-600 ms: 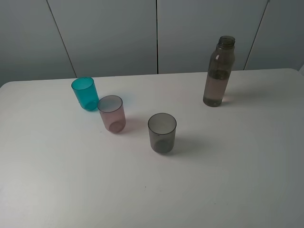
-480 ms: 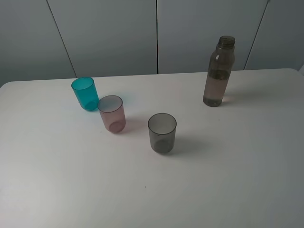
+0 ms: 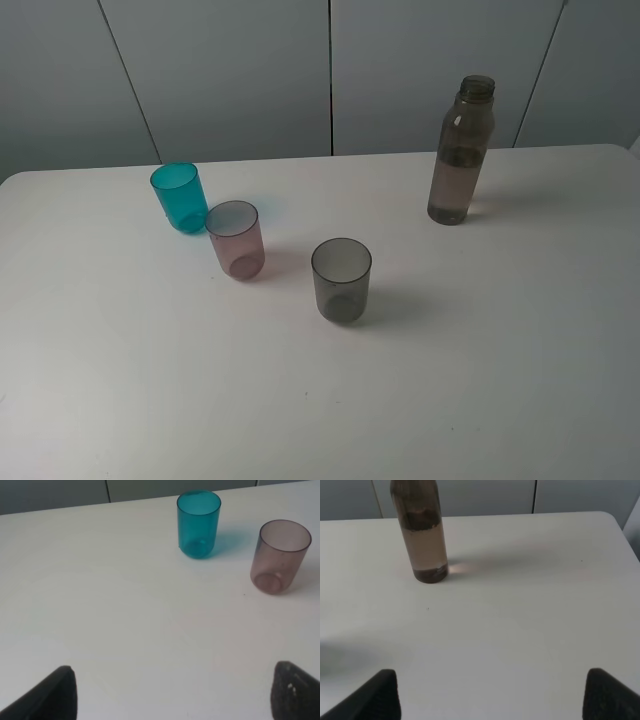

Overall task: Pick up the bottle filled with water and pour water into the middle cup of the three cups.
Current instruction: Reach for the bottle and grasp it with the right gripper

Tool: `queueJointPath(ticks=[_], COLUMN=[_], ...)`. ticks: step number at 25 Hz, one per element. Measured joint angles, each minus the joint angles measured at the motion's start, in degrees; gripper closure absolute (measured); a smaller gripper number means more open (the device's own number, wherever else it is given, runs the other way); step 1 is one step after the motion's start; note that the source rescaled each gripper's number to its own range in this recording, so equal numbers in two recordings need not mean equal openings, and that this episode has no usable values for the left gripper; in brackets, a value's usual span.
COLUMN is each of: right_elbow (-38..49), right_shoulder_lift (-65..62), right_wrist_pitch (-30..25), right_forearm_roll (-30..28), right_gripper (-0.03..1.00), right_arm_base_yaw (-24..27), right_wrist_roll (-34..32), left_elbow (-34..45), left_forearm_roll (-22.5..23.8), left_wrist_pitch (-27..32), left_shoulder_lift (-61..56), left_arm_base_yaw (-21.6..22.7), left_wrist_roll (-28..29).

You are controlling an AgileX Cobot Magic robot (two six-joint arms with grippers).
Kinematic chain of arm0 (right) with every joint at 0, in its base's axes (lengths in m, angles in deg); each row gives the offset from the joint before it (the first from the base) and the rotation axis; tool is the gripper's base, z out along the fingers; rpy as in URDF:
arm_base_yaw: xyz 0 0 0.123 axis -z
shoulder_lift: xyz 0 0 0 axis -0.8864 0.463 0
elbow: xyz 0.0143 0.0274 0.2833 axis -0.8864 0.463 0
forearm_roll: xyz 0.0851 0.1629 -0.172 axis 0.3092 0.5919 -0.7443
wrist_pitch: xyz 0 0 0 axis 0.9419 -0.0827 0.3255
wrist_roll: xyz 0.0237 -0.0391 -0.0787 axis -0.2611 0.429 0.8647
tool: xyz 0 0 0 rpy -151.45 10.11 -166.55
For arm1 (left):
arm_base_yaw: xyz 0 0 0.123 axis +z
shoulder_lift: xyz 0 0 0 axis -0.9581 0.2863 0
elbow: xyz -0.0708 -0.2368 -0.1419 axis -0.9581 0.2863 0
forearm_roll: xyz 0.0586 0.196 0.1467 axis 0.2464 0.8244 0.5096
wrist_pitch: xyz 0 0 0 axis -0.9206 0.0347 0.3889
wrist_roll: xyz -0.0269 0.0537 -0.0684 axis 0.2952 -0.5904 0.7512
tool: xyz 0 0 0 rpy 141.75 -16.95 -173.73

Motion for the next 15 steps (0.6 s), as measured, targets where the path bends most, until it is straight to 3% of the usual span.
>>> queueJointPath(ticks=[15], right_elbow=[0.00], right_shoulder_lift=[0.00], right_wrist_pitch=[0.00], right_forearm_roll=[0.75], right_gripper=[0.58], right_arm_base_yaw=[0.00], right_wrist_roll=[0.10], left_elbow=[0.00], left_forearm_roll=[0.00], left_wrist_pitch=[0.00], left_shoulder_lift=[0.00], left_arm_base_yaw=[0.00], left_wrist_roll=[-0.20])
